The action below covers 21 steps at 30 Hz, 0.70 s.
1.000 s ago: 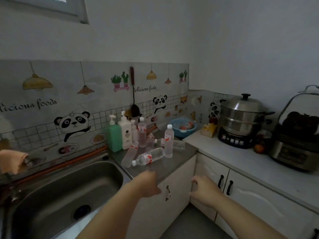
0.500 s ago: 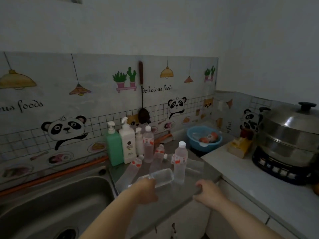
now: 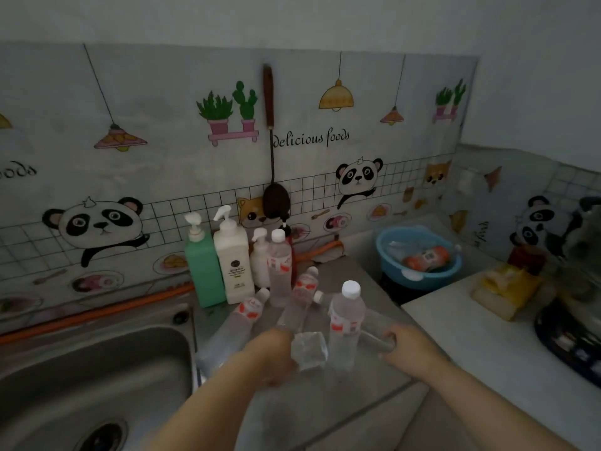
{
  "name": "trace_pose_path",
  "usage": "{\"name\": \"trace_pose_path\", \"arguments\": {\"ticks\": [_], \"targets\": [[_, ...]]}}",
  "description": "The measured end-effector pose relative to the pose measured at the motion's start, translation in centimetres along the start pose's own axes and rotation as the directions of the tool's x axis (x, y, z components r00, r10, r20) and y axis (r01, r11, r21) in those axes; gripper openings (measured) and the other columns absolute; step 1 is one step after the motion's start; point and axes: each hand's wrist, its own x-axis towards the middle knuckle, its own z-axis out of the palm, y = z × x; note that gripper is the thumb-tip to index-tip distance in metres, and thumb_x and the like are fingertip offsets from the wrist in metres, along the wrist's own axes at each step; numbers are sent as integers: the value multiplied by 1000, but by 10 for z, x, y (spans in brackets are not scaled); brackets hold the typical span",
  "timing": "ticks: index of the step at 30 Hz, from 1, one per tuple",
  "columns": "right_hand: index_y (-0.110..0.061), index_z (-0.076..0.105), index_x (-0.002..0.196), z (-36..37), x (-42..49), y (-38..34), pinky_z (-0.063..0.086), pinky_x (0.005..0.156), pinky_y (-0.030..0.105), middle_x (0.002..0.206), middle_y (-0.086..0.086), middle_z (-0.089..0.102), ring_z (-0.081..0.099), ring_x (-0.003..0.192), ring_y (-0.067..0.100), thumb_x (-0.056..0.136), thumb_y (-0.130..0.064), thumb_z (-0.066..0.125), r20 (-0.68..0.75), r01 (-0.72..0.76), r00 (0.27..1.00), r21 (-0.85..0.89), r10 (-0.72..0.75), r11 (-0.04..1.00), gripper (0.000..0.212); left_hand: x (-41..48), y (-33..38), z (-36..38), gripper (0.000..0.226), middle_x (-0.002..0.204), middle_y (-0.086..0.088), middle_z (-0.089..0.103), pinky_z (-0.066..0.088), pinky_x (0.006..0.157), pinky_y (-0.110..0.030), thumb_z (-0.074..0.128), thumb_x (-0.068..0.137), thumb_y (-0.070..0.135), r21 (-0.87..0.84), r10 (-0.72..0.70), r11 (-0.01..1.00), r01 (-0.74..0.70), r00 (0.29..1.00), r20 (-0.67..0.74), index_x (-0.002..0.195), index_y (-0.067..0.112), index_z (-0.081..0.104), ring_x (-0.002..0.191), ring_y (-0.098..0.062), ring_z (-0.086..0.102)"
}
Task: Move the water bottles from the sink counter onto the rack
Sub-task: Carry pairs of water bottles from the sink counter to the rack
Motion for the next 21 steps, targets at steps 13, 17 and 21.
{"name": "trace_pose_path", "arguments": {"ticks": [13,17,21], "targets": [[-20,67,100,6,120,1,49,82,29,113,7,68,63,104,24,79,-35,64,30,-16,999,-144,21,989,26,83,-32,8,54,136,-9,52,44,100,-32,60,86,21,-32,-65,997,67,997,45,136,16,43,120,-24,53],[-21,64,107,18,150,5,52,85,33,115,7,67,63,102,25,77,-36,65,36,-15,999,-181,22,983,34,90,-40,13,54,133,-6,54,45,97,-31,60,86,19,-67,-94,993,97,995,43,137,23,43,118,-23,55],[-20,63,98,26,178,11,54,82,36,105,7,68,64,95,25,81,-37,61,42,54,998,-200,-46,978,25,95,-40,17,50,135,-5,52,43,97,-31,58,88,22,-126,-165,978,165,986,9,136,21,44,121,-22,52]]}}
